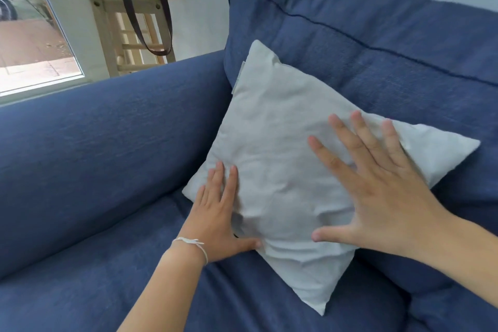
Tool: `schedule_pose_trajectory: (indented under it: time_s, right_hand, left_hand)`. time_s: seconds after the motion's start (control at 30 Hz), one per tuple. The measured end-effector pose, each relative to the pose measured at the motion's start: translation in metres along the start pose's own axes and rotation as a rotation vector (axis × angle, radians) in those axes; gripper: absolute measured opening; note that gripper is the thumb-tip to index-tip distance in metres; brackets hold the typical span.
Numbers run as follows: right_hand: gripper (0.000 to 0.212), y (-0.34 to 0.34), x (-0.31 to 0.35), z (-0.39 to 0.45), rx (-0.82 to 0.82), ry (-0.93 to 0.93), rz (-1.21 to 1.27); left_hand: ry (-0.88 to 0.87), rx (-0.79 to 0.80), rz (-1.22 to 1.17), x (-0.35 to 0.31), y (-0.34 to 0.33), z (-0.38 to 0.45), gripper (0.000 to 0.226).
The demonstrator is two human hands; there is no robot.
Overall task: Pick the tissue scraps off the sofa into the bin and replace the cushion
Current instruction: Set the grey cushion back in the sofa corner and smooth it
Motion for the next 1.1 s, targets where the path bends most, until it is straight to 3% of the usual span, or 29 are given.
schedule_pose_trajectory:
  time_s: [0.1,0.2,0.37,0.53,0.63,0.73,0.93,1.1]
  right_hand:
    - [0.133,-0.002,0.001,0.012,0.047,-0.012,-0.012]
    - [0.13,-0.013,-0.007,0.015,0.141,-0.021,-0.055]
    - [0.121,-0.009,-0.029,0.011,0.107,0.004,-0.054]
    - [0.116,-0.003,-0.017,0.013,0.021,0.014,-0.027]
    - [0.108,0.002,0.023,0.034,-0.027,0.167,0.019]
    - [0.101,-0.002,0.059,0.063,0.042,0.339,-0.07]
    - [0.092,-0.04,0.107,0.139,0.358,0.471,-0.29]
    - [0.083,-0.07,0.153,0.162,0.401,0.511,-0.281]
  left_hand:
    - [-0.091,-0.071,-0.008,-0.012,0.005,0.006,0.143]
    - [-0.042,-0.068,-0.022,-0.008,0.0,0.003,0.127]
    - [0.245,0.036,-0.029,0.049,-0.025,-0.051,0.098]
    - [0.24,-0.023,-0.022,0.054,-0.031,-0.082,0.086]
    - [0.23,-0.081,-0.088,0.045,-0.025,-0.086,0.085]
    - [0.253,-0.134,-0.205,0.042,-0.024,-0.1,0.086]
    - [0.448,-0.291,-0.402,0.072,-0.006,-0.132,0.079]
    - [0.531,-0.356,-0.421,0.082,-0.002,-0.143,0.072]
Point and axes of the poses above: each hand's wrist, its own z-axis towards the middle knuckle, its own y-axis out of the back of the hand, x = y × z, the point moved 2 cm from there along z, towards the middle knuckle, and after that the axes turned 13 degrees about x, right-handed, at the moved point
